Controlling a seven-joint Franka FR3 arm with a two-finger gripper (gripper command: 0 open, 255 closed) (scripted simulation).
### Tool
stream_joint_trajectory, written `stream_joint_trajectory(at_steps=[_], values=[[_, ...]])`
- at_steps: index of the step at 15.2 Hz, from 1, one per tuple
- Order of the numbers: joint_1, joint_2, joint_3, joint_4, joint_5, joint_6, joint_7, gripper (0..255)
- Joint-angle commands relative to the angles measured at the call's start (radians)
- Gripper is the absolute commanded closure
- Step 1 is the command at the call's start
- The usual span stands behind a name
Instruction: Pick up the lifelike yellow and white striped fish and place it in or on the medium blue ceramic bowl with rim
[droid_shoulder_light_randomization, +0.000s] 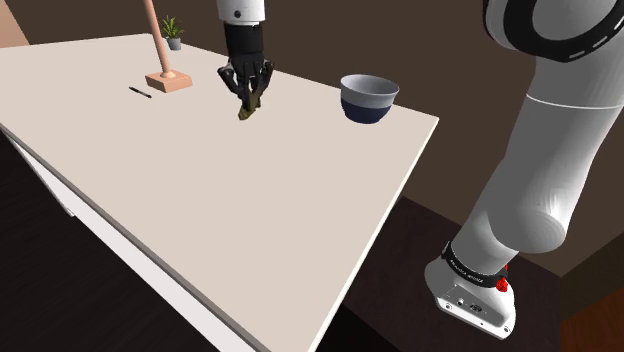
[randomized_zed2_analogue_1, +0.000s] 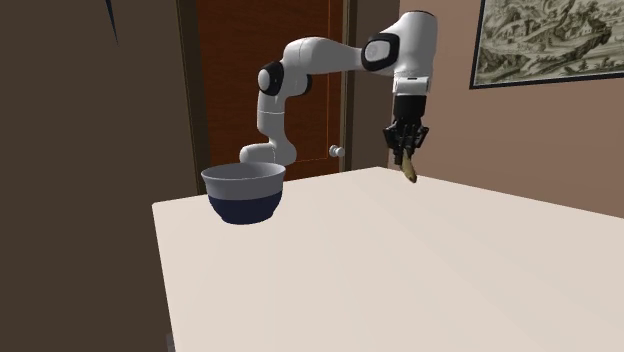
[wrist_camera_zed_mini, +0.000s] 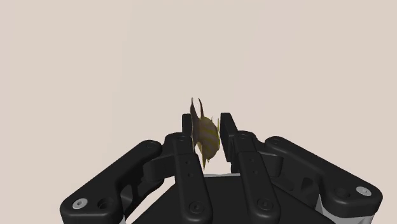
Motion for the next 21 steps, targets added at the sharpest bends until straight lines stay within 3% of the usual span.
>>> stream_joint_trajectory(at_steps=[1, 16, 17, 21], values=[[0.001, 0.003, 0.001, 0.031, -0.001, -0.029, 0.001, 255], [0.020, 0.077, 0.005, 0.340, -0.019, -0.265, 0.011, 255], [0.020, 0.078, 0.005, 0.345, -0.019, -0.269, 0.011, 255], [-0.049, -0.030, -0.027, 0.201, 0.008, -0.231, -0.081, 255]])
